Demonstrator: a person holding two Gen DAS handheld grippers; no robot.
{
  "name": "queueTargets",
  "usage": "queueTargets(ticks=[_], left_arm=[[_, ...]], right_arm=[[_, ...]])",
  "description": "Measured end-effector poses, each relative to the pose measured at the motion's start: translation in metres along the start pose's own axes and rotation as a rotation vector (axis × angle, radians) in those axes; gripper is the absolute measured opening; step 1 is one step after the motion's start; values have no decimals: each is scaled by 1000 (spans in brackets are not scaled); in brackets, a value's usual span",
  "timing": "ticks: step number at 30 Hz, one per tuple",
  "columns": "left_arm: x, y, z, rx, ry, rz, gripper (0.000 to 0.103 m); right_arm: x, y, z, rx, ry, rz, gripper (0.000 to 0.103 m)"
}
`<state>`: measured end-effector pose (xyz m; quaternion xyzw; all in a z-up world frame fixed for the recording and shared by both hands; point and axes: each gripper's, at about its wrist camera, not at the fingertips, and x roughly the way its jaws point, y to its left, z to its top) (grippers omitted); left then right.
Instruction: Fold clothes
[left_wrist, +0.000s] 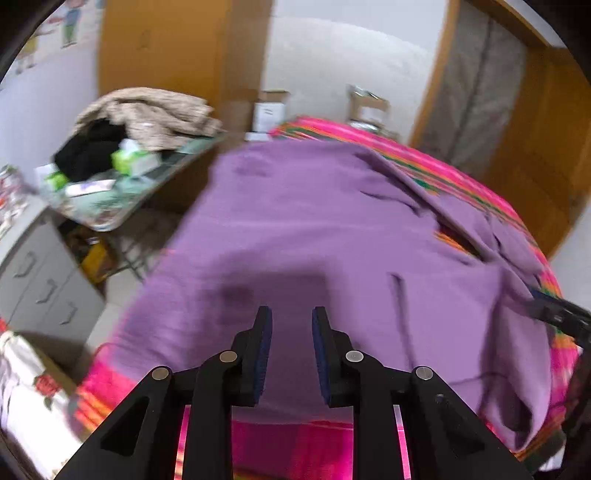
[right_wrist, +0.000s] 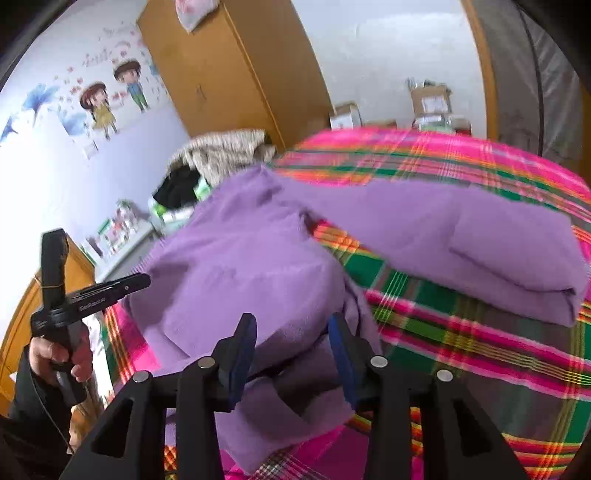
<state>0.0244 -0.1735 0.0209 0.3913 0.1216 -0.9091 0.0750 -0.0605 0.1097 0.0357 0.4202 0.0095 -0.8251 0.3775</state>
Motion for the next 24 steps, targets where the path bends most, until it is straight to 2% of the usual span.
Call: queueTargets(ticks=[2,4,6,10,15,20,24], left_arm=[[5,-12,-4,16,18,-26,23],[10,-20,-7,32,37,-42,23],[15,-26,-11,47,54,-49,23],[17,-36,-14,56,59,-54,23],[17,-46,-14,75,62,-76,23],[15,-61,-15,103,62,-103,23],[11,-73,-16,122,53,-131,23]], right_arm=[[8,0,-1,2,31,9,39],[5,0,-4,-10,13,13,12],[-4,-2,-4,-10,-22,4,8],[-34,-19,-4,26,-117,-23,8],[-75,-59,-8,127,-217,-147,7],[-110,-113,-27,273,-252,-337,8],[-125,-137,-47,349,-232,-416,11]])
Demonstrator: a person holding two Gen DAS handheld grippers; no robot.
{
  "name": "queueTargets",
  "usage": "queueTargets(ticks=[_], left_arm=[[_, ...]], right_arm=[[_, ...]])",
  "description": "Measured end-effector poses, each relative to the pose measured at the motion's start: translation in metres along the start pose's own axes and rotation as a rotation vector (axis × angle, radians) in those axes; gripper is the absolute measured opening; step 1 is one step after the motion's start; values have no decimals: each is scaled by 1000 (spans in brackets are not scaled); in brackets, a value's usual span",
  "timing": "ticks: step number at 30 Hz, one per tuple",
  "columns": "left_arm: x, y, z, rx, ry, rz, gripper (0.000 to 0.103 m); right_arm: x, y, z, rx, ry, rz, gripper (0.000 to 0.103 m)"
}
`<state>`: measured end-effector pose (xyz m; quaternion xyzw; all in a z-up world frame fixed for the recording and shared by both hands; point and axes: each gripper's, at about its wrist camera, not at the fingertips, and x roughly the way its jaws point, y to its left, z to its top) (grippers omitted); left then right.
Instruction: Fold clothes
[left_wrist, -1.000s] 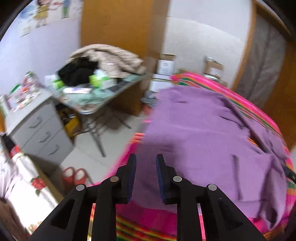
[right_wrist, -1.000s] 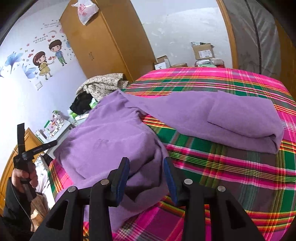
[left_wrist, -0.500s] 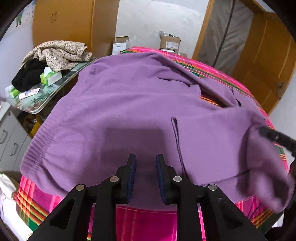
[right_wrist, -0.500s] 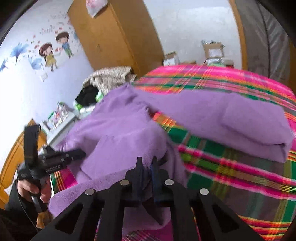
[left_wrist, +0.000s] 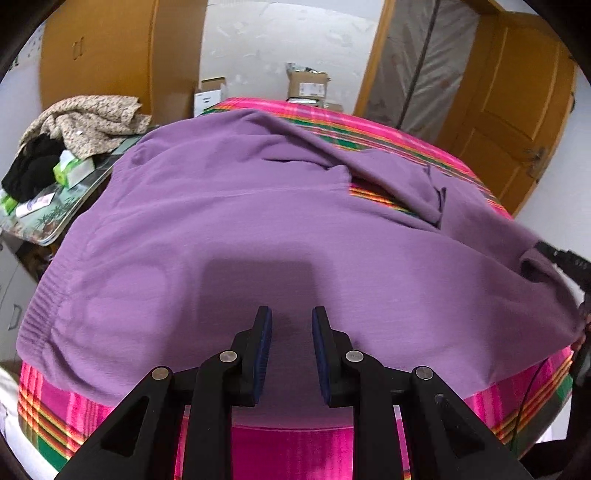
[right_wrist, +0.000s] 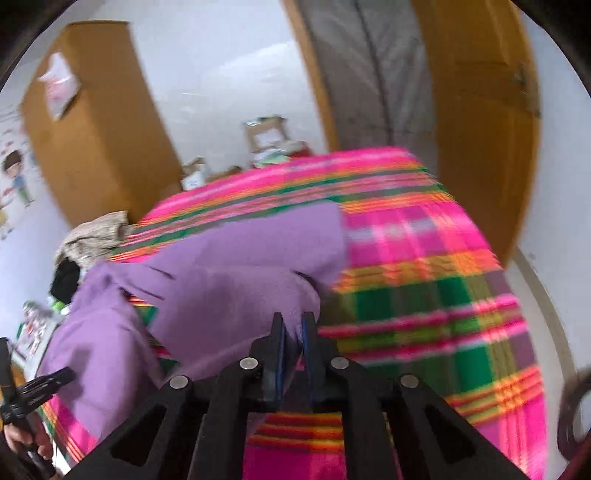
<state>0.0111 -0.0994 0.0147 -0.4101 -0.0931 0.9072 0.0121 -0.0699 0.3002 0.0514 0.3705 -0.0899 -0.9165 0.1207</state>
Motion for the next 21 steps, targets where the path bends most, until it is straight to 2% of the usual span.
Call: queueTargets(ticks=[3,7,12,17,18,19,20,21], left_arm=[[-3,-9,2,8,-19,-17,25],[-5,-19,4,11,-36,-25,28],[2,-34,-1,45,-9,-45,28],[6,-46,-7,74,12,-68,28],[6,-48,-8,77,15,-72,28],[6,-49,-8,78,18,-74,28],[7,-49,-9,79,20,-74,28],[8,-50,-9,80,23,-74,28]], right_arm=[[-7,-5,-8,0,-5,-8,12],[-16,12,-16,-66,-11,47,32],[-16,49,-26,-232,8,80,42],[10,73,-37,-369,94,29,44],[14,72,-38,-369,103,21,38],[16,70,-38,-361,105,13,14],[16,66,-38,-344,100,6,3],[14,61,-37,-325,90,3,4]])
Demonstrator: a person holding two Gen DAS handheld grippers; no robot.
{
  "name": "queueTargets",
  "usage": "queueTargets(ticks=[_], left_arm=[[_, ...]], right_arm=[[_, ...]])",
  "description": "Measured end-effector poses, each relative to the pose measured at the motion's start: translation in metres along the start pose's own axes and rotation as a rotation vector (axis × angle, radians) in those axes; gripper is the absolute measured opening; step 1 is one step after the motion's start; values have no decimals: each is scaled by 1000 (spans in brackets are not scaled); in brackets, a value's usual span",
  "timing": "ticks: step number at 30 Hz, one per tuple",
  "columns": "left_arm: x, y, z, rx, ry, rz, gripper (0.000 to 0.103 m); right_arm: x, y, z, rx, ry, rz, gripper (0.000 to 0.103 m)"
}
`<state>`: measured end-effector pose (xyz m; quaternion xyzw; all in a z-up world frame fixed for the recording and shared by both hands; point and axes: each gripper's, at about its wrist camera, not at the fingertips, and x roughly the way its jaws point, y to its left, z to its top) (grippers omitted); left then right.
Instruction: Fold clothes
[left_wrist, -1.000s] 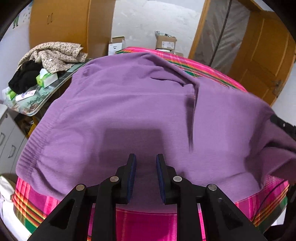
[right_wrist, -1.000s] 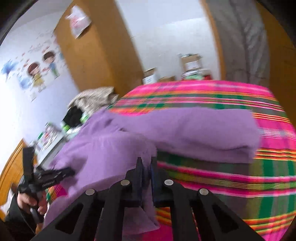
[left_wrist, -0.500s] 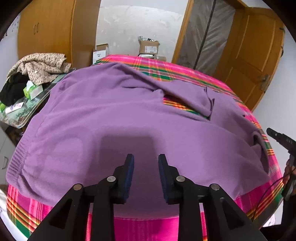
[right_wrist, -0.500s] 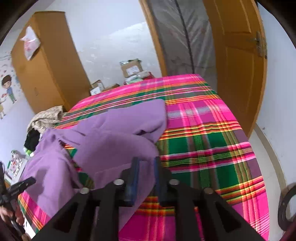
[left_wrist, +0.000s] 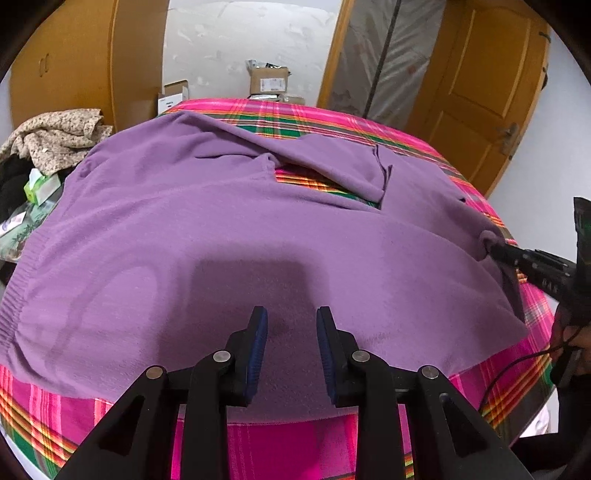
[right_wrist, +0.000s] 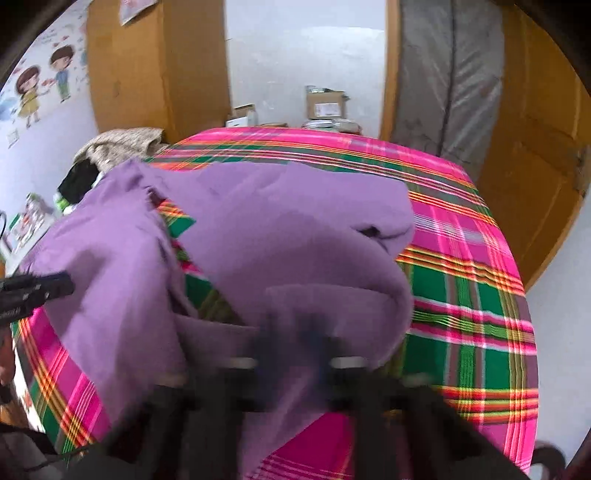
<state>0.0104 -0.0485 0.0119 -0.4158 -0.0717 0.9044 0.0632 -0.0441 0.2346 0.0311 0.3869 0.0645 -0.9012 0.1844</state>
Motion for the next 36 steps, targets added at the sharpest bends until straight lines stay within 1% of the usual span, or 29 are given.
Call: queueTargets(ticks=[5,10,14,15,17,18,19,20,21,22,25,28,30,33,34,35,36], left_arm=[[2,-2,0,2,3,-10,28],[4,-9,-1,18,1,-34,28],[6,-17,-2,33,1,-55,28],[7,-19,-3,38,2,-59,28],[8,-22,-3,45,6,-66,28],[9,-24,-4,48,8,-69,28],[9,-25,-4,51,9,-70,28],[9,-26,-5,54,10,-72,28],[9,-27,-6,58,11,-73,28],[10,-27,-6,56,12,-72,28],[11,-26,-6,51,15,-71,28],[10,-26,-6,52,16,-69,28],[11,-26,-6,54,18,-67,28],[11,-26,-6,56,21,-65,28],[12,-26,-6,56,21,-64,28],[12,-26,-6,57,21,-64,28],[12,-27,-6,57,21,-63,28]], right_arm=[[-25,-27,-5,93,-60,-26,4],[-46,-57,-29,178,-29,-73,4],[-56,-72,-55,226,25,-72,5],[-59,-72,-58,229,18,-72,9],[-64,-70,-58,229,-6,-73,10],[-67,-69,-57,228,-20,-73,13],[-69,-66,-54,221,-36,-71,20],[-71,-63,-51,207,-55,-65,24],[-71,-58,-46,184,-70,-57,33],[-70,-51,-40,151,-79,-48,38],[-59,-31,-25,55,-80,-21,39],[-37,-13,-14,-42,-39,3,39],[-18,-6,-11,-90,10,9,39],[-2,-4,-11,-117,47,10,39],[-1,-6,-10,-109,43,13,31],[-1,-8,-10,-99,37,13,22],[-3,-11,-10,-86,29,6,4]])
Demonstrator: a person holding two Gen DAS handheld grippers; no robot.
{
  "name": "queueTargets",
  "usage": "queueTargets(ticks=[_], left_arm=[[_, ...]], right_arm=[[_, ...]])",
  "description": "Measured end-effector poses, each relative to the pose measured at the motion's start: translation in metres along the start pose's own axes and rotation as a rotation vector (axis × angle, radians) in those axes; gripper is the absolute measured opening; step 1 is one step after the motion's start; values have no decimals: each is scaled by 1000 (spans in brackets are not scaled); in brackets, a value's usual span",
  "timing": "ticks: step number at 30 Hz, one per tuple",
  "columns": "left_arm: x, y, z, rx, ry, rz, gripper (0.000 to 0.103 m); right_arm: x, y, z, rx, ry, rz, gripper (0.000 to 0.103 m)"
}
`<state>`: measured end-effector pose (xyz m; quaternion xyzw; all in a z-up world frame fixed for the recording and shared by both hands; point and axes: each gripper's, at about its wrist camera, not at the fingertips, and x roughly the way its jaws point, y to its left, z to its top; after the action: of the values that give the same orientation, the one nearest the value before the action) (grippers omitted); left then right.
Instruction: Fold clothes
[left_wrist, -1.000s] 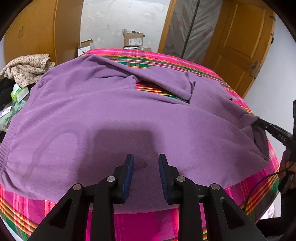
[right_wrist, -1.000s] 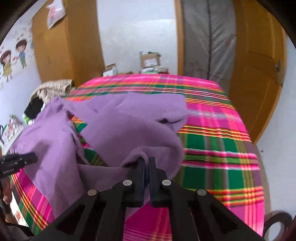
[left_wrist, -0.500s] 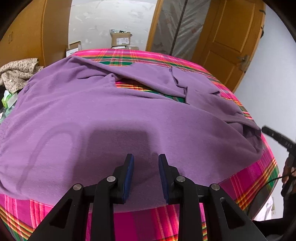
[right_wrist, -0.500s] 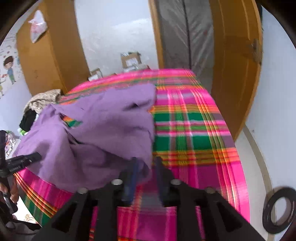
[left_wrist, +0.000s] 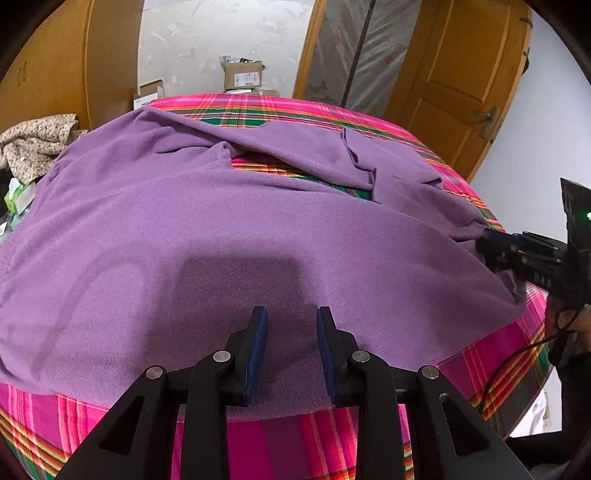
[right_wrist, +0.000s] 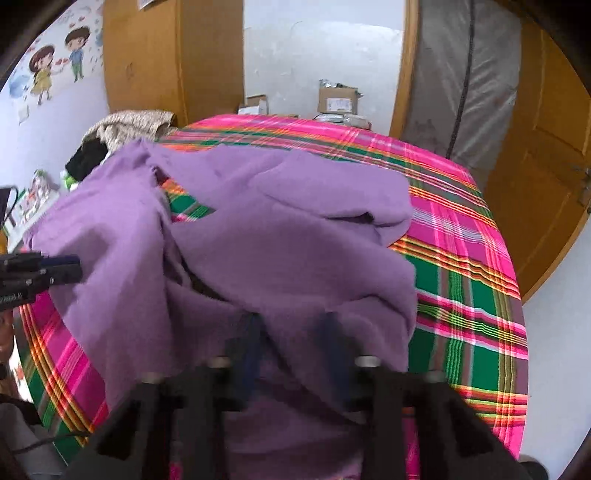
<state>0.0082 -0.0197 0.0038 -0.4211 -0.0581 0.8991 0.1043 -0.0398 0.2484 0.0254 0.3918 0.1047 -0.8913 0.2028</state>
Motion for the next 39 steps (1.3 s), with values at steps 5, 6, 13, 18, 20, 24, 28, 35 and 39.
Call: queueTargets(ticks=[5,6,13,18,20,24,28,35,39], left_arm=[[2,-1,1,5,0,0,28],[2,-2,1,7,0,-1,28],[1,-7,-1,16,-1,-17,28],[1,-13,-1,30,0,-35,28],[2,-17,0,39,0,-43,28],[3,-24,0,58,2,-55,28],[1,-28,-2,67,1,-59,28],[1,-31,-1,75,0,-26,28],[2,-36,0,91,-3,-8,28]], right_arm=[[-20,-29,-4,125,-73,-40,4],[-25,-37,-6,158,-87,-50,4],[-67,-103,-42,469,-145,-142,4],[-73,-126,-77,584,-87,-167,6],[-74,-124,-84,581,-67,-165,8],[-77,-113,-81,515,-67,-171,23],[-81,-95,-67,398,-108,-183,42],[-73,-62,-47,227,-155,-148,43],[-62,-49,-40,156,-147,-100,43]])
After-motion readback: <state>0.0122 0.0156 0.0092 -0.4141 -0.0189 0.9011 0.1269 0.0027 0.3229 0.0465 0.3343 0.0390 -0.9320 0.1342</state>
